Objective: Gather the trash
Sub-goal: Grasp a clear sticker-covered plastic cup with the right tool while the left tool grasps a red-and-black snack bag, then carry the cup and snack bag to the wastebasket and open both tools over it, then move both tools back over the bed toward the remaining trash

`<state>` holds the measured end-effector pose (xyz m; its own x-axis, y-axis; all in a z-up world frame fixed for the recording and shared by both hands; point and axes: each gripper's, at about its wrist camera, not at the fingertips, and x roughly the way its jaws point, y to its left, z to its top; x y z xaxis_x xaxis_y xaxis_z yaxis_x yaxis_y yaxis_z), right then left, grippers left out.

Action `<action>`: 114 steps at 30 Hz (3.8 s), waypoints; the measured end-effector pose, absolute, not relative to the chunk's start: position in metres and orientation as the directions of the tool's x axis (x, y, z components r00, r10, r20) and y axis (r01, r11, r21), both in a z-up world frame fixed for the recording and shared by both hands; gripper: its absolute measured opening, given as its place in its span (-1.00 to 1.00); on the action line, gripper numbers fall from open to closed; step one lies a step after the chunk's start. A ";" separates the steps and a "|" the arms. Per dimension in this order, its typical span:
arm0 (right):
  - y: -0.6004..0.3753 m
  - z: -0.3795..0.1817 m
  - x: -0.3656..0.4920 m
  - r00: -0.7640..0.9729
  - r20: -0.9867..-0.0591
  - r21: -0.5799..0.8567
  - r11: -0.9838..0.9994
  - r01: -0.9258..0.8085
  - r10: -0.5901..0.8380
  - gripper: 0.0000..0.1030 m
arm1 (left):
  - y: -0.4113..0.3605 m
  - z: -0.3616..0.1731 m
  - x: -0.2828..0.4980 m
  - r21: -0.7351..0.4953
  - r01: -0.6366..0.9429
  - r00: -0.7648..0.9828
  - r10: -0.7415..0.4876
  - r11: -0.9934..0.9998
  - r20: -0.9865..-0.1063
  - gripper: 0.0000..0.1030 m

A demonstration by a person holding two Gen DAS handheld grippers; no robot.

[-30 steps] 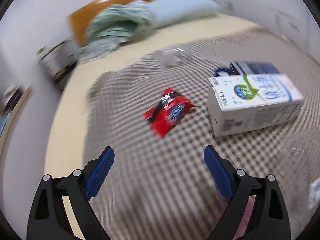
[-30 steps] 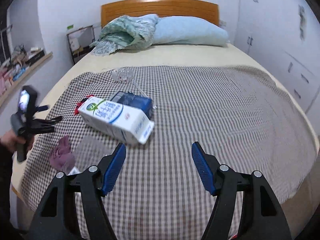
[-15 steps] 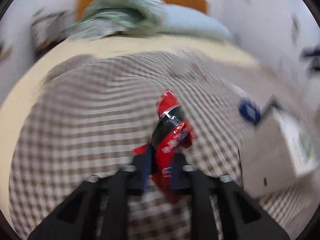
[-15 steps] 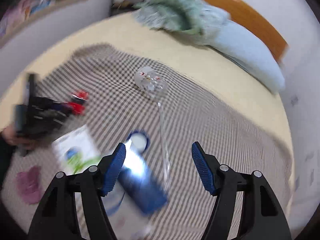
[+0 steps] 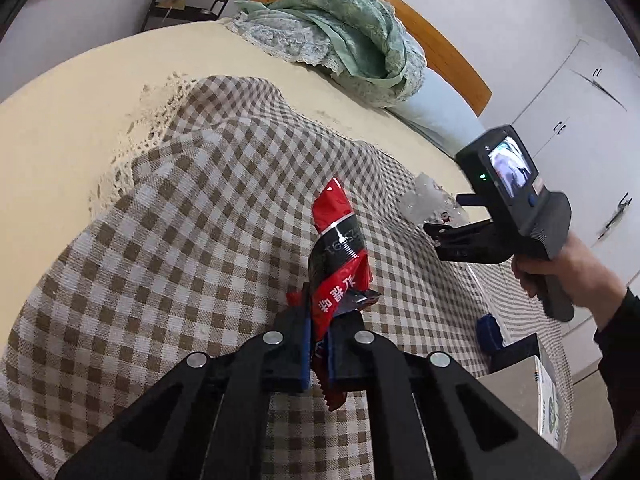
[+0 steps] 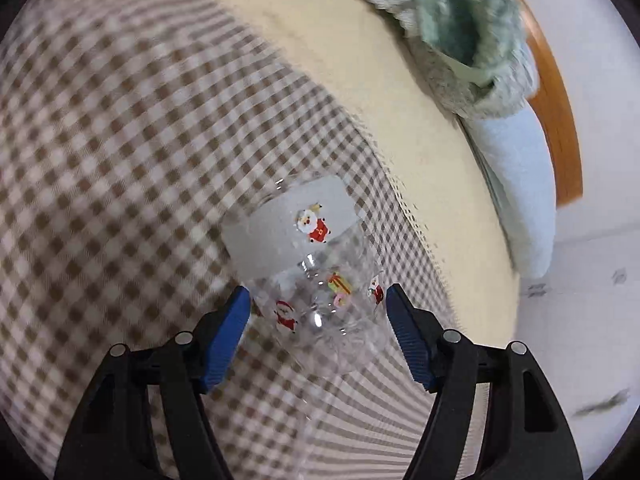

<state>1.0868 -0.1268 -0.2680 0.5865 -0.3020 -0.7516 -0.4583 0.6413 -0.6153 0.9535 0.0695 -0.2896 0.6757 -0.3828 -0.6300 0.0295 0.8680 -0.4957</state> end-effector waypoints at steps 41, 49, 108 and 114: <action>-0.482 -0.072 0.478 0.677 -0.714 -0.301 0.951 -0.067 -0.178 -0.02 | -0.132 -0.073 0.667 -0.347 0.494 0.570 -0.598 0.797 -0.563 -0.95; -0.593 -0.217 0.277 0.485 -0.859 0.025 0.934 0.357 -0.163 0.03 | -0.329 -0.121 0.521 -0.374 0.689 0.245 -0.686 0.620 -0.686 -0.95; -0.707 -0.362 0.145 0.224 -0.921 0.055 0.462 0.885 -0.319 0.42 | -0.618 -0.347 0.365 -0.200 0.832 -0.095 -0.222 0.518 -0.970 0.50; -0.682 -0.283 0.161 0.310 -0.845 0.056 0.504 0.862 -0.436 0.42 | -0.524 -0.220 0.389 -0.223 0.814 0.105 -0.513 0.536 -0.852 0.50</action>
<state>0.1614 -0.6820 -0.2835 0.3099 -0.4363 -0.8448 0.8620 0.5038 0.0560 0.3890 -0.5239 -0.2198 0.1048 -0.5127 -0.8522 0.8141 0.5364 -0.2226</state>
